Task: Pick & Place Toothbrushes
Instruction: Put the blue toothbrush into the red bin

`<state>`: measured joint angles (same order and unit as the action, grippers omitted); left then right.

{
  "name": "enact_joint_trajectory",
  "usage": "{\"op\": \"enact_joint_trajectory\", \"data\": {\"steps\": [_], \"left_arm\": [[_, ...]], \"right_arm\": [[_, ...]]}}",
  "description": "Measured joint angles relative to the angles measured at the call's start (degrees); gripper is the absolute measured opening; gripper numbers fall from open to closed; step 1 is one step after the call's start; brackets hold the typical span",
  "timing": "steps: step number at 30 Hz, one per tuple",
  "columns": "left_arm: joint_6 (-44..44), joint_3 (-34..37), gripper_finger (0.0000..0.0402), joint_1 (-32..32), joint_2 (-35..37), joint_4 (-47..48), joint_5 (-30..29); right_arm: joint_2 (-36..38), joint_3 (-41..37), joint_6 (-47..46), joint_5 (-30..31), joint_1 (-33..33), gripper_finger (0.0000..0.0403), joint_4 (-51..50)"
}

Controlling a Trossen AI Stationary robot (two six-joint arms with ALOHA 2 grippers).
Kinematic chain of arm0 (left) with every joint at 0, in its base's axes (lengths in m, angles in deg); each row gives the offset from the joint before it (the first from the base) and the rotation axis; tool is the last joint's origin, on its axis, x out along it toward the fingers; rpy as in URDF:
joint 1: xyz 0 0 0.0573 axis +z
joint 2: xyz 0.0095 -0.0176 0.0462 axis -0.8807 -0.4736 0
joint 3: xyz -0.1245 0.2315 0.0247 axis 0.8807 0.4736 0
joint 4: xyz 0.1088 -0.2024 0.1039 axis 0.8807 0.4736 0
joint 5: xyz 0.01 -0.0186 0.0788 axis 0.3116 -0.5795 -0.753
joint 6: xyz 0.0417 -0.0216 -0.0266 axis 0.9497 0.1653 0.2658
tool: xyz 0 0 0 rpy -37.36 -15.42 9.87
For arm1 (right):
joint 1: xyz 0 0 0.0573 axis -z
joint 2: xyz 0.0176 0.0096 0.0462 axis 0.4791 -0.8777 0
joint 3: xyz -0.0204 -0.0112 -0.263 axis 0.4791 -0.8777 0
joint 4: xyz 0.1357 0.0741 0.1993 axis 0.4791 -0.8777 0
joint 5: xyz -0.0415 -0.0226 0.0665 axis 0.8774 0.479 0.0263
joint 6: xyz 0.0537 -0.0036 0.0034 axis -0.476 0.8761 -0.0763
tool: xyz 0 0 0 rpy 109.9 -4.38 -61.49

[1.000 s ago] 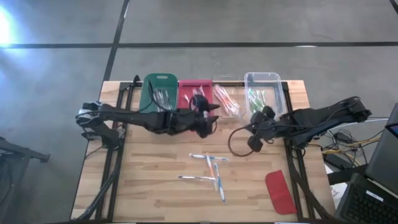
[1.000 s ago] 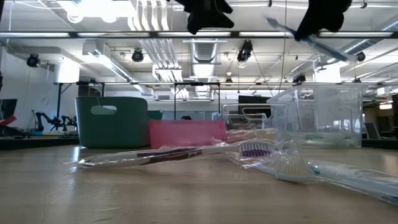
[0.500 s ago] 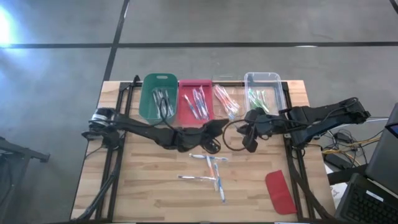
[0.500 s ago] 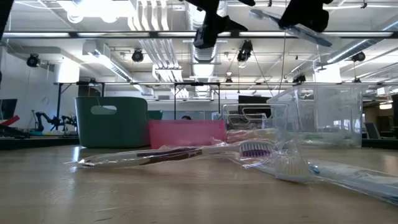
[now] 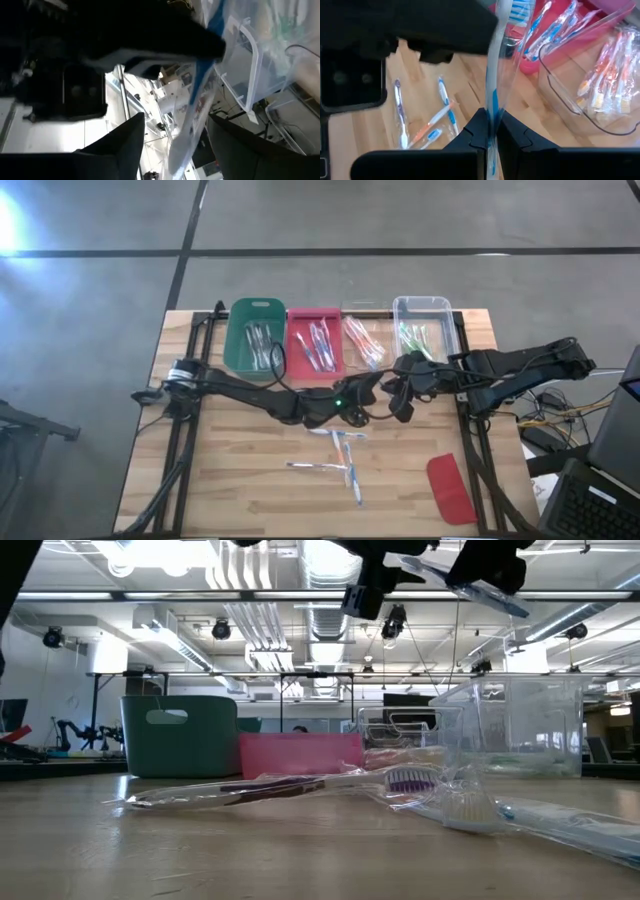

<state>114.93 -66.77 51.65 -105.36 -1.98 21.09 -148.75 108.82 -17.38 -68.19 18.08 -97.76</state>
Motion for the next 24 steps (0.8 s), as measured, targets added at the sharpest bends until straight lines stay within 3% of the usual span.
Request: {"op": "enact_joint_trajectory", "data": {"steps": [8,19,24], "left_arm": [[1.98,-1.54,0.0171,0.13,-1.24,0.82,-0.46],[2.38,-1.45,0.0017,0.13,-1.26,3.77,-0.52],[2.06,-1.45,0.0019,0.13,-1.26,3.87,-0.50]], "right_arm": [[0.00,-0.02,0.39,0.07,0.14,0.0013,0.09],[-0.02,-0.09,0.83,0.02,0.12,0.0013,-0.07],[0.00,-0.09,0.83,0.04,0.12,0.0021,-0.09]]}}
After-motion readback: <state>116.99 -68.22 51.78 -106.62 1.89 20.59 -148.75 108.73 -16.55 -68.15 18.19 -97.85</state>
